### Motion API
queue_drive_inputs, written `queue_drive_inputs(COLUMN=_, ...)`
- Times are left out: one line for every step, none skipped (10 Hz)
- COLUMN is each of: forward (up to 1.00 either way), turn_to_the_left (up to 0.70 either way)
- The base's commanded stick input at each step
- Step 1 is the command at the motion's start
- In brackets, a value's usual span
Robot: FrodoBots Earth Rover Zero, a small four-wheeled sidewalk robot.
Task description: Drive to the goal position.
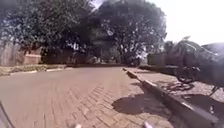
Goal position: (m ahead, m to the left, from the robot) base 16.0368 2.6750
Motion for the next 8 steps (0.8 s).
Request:
queue_drive_inputs(forward=0.70, turn_to_the_left=0.00)
queue_drive_inputs(forward=0.70, turn_to_the_left=-0.01)
queue_drive_inputs(forward=0.70, turn_to_the_left=-0.09)
queue_drive_inputs(forward=0.70, turn_to_the_left=-0.24)
queue_drive_inputs(forward=0.70, turn_to_the_left=-0.35)
queue_drive_inputs(forward=0.70, turn_to_the_left=-0.35)
queue_drive_inputs(forward=0.70, turn_to_the_left=-0.35)
queue_drive_inputs(forward=0.70, turn_to_the_left=-0.24)
